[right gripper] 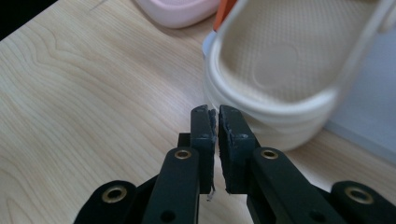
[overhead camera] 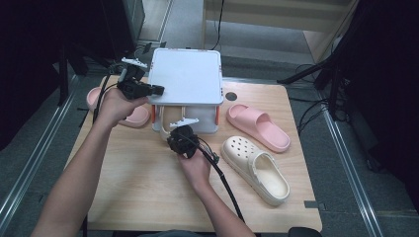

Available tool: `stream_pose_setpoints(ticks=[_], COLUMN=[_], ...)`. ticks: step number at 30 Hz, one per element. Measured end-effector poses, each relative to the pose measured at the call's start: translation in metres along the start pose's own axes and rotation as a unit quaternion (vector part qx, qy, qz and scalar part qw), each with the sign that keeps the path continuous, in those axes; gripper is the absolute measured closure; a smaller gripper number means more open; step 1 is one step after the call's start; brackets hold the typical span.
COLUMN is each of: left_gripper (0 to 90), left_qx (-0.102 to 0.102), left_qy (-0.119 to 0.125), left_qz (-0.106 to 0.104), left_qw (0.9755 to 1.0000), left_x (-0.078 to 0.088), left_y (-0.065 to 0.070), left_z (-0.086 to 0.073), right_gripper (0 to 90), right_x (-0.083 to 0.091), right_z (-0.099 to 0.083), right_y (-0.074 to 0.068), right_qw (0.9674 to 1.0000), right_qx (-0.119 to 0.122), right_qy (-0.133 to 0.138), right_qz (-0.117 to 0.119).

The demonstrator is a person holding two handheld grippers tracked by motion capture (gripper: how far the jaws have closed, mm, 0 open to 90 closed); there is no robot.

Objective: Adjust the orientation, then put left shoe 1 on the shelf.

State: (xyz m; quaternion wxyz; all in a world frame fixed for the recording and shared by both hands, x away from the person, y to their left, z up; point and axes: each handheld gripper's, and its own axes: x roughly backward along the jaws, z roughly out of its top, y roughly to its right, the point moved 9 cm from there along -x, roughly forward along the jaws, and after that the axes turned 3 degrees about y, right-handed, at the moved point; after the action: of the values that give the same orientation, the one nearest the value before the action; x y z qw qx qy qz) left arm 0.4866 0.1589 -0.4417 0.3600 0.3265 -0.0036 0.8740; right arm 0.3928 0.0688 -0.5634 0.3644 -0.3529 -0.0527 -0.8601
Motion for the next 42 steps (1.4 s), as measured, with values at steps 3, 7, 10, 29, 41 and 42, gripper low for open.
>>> stream_pose_setpoints(ticks=[3, 7, 10, 29, 41, 42], left_gripper=[88.6, 88.6, 88.6, 88.6, 88.5, 88.5], left_qx=[-0.001, -0.002, -0.001, 0.006, 0.003, 0.003], left_qy=[-0.002, -0.003, -0.002, 0.001, 0.0, 0.0], left_qz=[0.0, 0.0, -0.002, -0.014, -0.008, -0.008], left_qw=[1.0, 1.0, 1.0, 0.9999, 1.0, 1.0], left_x=[0.0, -0.001, -0.001, 0.0, 0.0, 0.0], left_y=[0.0, 0.0, 0.0, -0.002, -0.001, -0.001], left_z=[0.0, 0.001, 0.001, 0.0, 0.0, 0.0], right_gripper=[84.8, 84.2, 83.6, 82.0, 81.8, 81.7], right_x=[0.005, 0.007, 0.005, -0.005, -0.024, -0.026], right_z=[-0.006, -0.013, -0.017, -0.012, 0.007, 0.009], right_y=[0.003, 0.007, 0.008, 0.009, 0.016, 0.017], right_qw=[1.0, 0.9999, 0.9998, 0.9999, 0.9999, 0.9999], right_qx=[-0.004, -0.012, -0.019, -0.014, -0.012, -0.015], right_qy=[0.001, 0.003, 0.0, -0.005, 0.0, 0.0], right_qz=[-0.001, 0.001, 0.0, 0.001, -0.003, -0.005])
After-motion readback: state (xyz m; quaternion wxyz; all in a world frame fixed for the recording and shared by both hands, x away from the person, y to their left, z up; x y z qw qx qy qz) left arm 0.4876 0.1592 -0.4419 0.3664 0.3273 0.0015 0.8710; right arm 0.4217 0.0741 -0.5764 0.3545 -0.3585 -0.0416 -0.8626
